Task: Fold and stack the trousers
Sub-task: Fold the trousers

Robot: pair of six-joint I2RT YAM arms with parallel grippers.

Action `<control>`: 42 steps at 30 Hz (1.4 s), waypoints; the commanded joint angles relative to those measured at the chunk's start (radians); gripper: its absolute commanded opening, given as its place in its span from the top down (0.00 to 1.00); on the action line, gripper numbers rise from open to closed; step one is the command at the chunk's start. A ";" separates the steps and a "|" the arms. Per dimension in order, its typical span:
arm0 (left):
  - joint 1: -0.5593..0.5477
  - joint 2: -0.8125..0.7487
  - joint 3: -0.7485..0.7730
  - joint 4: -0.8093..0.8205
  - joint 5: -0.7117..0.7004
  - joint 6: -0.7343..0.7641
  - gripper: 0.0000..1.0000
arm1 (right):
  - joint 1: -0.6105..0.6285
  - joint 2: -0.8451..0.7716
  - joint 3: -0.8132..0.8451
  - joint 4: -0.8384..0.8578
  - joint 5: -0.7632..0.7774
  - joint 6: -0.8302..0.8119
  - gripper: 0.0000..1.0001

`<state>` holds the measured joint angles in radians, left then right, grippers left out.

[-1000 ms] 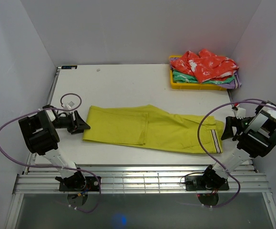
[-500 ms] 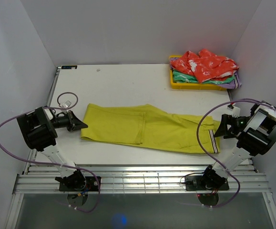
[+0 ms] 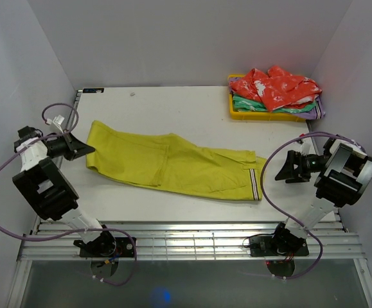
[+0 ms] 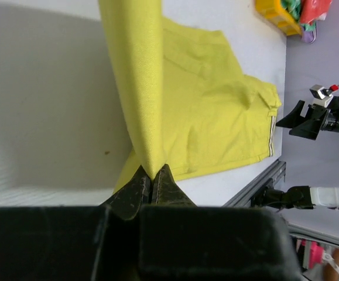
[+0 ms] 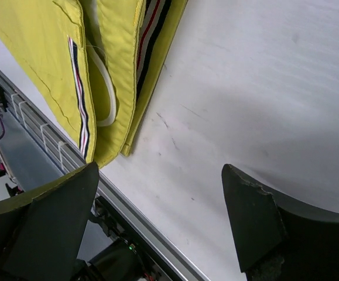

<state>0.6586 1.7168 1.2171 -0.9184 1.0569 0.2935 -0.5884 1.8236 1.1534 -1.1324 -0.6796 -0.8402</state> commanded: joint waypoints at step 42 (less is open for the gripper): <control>-1.200 -0.059 0.110 0.730 -0.322 -0.970 1.00 | 0.467 0.022 -0.205 0.583 -0.322 0.556 0.92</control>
<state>-0.5003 1.6417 1.3132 -0.2855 0.7628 -0.6254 -0.1295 1.8420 0.9565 -0.5716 -0.9504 -0.2943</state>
